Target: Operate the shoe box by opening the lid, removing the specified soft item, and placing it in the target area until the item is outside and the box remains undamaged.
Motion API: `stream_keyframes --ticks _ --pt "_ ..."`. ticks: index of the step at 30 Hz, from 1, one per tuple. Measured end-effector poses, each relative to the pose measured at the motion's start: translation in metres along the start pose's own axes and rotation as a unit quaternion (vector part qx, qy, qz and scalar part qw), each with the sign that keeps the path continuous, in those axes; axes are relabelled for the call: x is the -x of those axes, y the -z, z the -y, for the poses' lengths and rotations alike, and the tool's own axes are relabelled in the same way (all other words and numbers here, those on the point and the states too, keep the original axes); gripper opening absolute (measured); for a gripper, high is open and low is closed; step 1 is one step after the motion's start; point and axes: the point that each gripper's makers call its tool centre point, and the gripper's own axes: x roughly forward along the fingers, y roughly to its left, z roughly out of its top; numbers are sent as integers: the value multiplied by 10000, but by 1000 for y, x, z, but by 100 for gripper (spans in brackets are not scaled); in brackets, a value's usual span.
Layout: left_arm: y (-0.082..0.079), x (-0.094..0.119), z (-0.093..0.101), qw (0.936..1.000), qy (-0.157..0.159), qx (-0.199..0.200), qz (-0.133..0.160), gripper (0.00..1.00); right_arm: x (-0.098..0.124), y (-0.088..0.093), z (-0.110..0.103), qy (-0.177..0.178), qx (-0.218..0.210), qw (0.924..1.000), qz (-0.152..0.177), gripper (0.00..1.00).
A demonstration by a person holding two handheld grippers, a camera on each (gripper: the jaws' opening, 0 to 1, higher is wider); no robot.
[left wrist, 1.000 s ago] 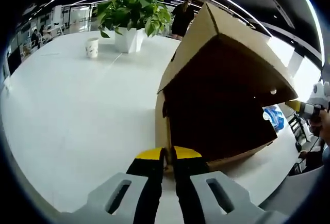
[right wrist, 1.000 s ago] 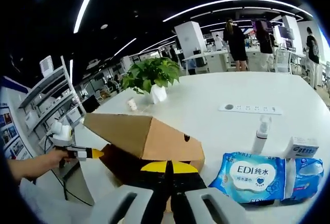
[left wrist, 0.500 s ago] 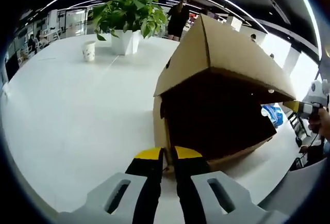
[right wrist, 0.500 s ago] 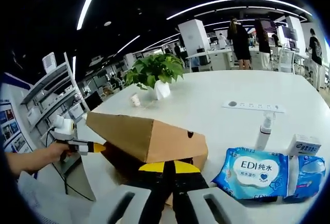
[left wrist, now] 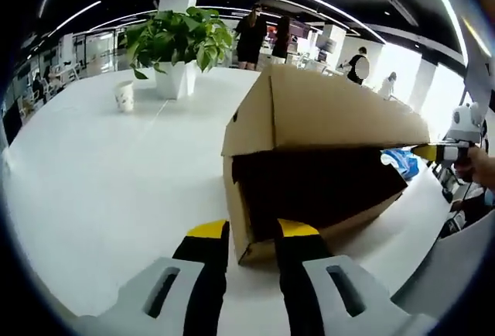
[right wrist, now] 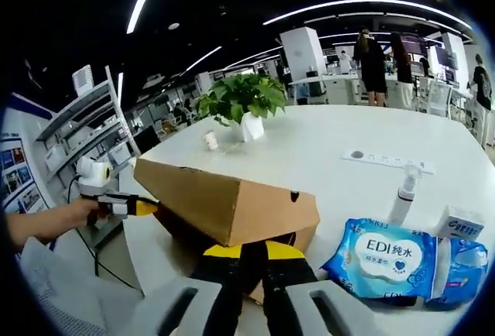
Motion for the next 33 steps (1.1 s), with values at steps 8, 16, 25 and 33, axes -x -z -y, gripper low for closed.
stream_keyframes --ticks 8,16,25,33 --pt "-5 2 6 9996 131 -164 192 28 0 5 -1 -53 372 9993 -44 8" --pt "-4 4 8 9994 152 -176 259 32 0 14 0 -105 551 9984 -118 13" --pt "-6 6 10 9990 163 -285 313 34 0 20 -3 -210 976 9949 -156 18" --pt "-4 6 9 9990 168 -273 320 35 -2 28 -9 -360 1380 9896 -174 23"
